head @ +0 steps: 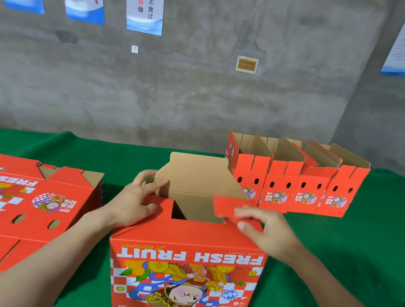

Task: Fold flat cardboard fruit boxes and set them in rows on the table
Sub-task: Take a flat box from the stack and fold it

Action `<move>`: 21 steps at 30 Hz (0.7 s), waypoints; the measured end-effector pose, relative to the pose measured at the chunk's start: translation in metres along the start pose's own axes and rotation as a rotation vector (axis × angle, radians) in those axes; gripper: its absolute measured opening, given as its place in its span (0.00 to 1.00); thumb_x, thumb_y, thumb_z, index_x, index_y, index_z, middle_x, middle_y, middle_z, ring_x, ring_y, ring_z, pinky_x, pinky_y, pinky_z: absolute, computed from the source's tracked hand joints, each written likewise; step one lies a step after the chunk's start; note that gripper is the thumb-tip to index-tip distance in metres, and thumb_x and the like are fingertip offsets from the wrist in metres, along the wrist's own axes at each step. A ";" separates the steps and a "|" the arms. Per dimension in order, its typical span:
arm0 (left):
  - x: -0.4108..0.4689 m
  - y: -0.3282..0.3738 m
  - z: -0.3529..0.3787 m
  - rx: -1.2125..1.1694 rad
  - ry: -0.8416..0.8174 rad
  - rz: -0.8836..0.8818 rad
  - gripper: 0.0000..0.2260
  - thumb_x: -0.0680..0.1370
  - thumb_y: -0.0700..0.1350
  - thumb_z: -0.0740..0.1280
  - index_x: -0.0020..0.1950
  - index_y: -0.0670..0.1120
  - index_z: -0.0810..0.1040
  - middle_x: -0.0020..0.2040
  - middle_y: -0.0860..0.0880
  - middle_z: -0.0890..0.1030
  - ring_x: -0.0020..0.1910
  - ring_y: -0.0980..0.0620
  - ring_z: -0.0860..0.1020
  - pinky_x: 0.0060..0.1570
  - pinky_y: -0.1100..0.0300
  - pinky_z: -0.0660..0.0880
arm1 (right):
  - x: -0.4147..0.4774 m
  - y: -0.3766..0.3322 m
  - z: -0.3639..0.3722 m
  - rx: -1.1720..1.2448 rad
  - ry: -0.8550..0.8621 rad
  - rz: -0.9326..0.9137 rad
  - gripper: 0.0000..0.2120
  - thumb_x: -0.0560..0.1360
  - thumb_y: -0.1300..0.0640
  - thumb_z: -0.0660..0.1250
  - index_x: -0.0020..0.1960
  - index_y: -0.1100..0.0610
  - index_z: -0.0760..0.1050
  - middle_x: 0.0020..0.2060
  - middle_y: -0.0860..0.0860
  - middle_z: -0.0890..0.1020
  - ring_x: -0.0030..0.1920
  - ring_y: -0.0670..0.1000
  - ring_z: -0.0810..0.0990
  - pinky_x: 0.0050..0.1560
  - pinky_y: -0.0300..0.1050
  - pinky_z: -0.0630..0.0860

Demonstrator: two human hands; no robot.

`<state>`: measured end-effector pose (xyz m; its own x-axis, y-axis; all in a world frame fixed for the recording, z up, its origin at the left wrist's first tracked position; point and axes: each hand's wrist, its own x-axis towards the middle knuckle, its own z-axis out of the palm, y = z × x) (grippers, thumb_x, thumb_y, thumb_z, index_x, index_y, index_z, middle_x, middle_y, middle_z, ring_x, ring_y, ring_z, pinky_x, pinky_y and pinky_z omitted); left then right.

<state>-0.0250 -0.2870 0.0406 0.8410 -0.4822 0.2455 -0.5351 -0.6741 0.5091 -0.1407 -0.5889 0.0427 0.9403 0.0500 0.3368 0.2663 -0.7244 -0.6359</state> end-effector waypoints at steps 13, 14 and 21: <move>-0.008 0.012 -0.005 -0.154 0.225 -0.050 0.09 0.75 0.36 0.65 0.40 0.50 0.73 0.42 0.46 0.81 0.44 0.47 0.79 0.45 0.56 0.72 | -0.005 0.002 0.010 0.057 0.319 -0.067 0.08 0.73 0.69 0.69 0.37 0.62 0.81 0.38 0.49 0.84 0.43 0.46 0.81 0.49 0.35 0.75; -0.007 0.014 -0.004 -0.111 0.189 -0.049 0.05 0.76 0.42 0.68 0.42 0.52 0.76 0.43 0.48 0.79 0.43 0.49 0.77 0.44 0.58 0.70 | 0.000 -0.001 0.007 0.091 0.313 -0.032 0.07 0.74 0.68 0.68 0.39 0.61 0.81 0.40 0.50 0.83 0.44 0.45 0.80 0.50 0.39 0.76; 0.008 0.017 -0.001 0.126 -0.131 -0.278 0.39 0.69 0.63 0.70 0.74 0.47 0.63 0.66 0.46 0.64 0.67 0.44 0.65 0.70 0.50 0.63 | 0.047 -0.006 0.007 -0.236 -0.162 0.277 0.29 0.76 0.52 0.68 0.74 0.56 0.64 0.73 0.51 0.64 0.73 0.50 0.62 0.72 0.44 0.59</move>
<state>-0.0272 -0.3021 0.0524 0.9430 -0.3327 -0.0010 -0.2994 -0.8499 0.4337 -0.0965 -0.5770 0.0578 0.9960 -0.0751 0.0491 -0.0402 -0.8627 -0.5042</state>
